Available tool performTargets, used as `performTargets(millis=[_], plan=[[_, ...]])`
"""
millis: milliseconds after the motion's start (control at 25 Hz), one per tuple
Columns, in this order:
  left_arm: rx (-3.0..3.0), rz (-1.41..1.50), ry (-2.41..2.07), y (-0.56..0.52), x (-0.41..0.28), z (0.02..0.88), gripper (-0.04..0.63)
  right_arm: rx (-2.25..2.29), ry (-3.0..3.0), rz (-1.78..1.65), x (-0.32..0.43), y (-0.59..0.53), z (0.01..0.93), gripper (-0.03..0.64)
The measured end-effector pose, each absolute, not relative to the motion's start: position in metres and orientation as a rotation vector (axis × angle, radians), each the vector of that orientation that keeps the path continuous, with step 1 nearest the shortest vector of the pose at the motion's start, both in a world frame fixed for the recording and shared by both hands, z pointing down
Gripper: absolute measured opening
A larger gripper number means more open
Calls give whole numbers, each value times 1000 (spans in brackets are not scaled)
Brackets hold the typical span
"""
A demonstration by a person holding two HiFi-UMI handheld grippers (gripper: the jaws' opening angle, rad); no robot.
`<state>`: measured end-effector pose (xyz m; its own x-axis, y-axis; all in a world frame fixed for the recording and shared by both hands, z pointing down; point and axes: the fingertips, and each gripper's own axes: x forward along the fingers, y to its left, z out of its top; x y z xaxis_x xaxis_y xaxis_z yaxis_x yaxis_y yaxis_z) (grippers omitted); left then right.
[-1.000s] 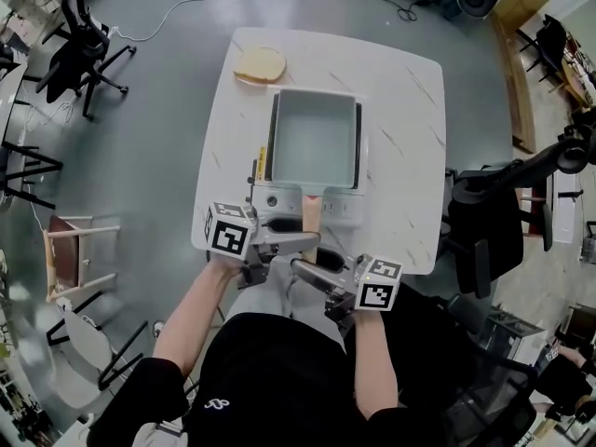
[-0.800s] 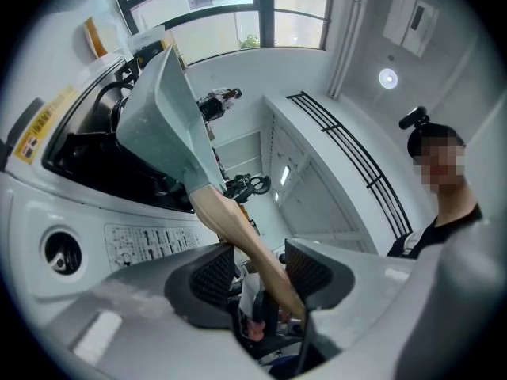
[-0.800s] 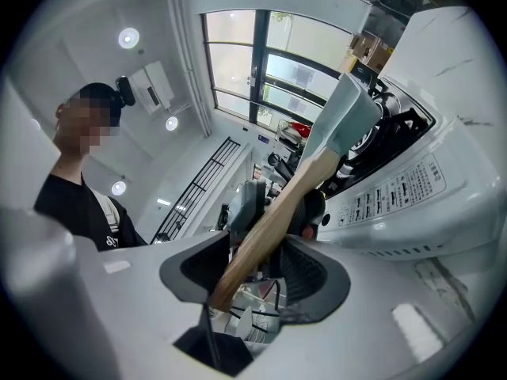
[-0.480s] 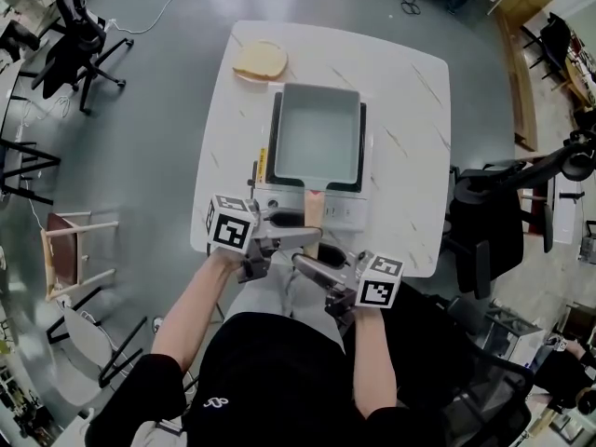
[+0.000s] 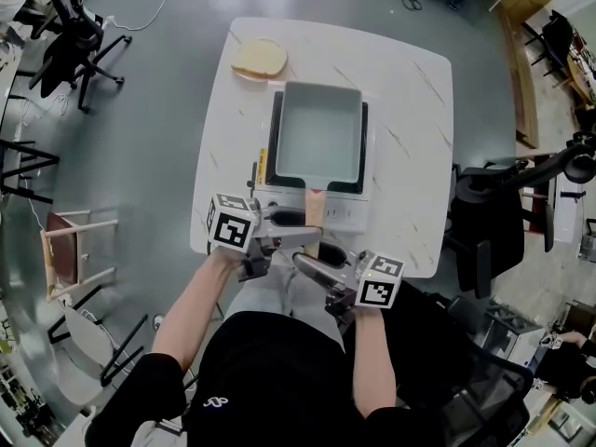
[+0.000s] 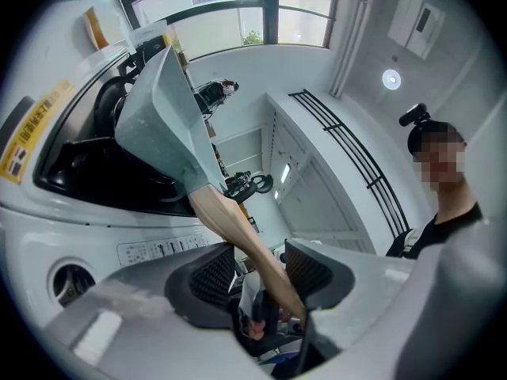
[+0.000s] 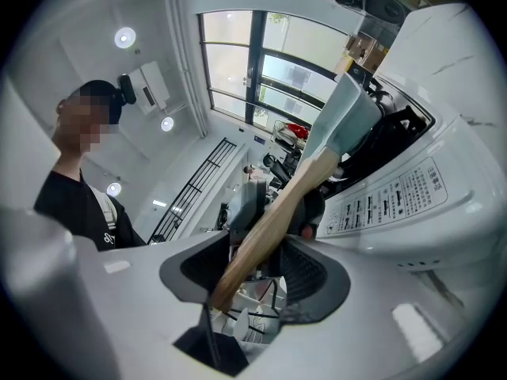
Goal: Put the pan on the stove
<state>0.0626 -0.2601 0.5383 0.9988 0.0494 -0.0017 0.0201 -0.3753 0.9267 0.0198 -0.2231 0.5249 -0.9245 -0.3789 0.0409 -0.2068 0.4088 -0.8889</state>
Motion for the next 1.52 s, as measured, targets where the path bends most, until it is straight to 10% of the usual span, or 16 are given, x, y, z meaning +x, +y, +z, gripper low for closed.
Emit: performTargets(millis=[1520], plan=[[2078,84,-222,-266,42,546,210,-858,2593,-1414,52,-228,535,252]])
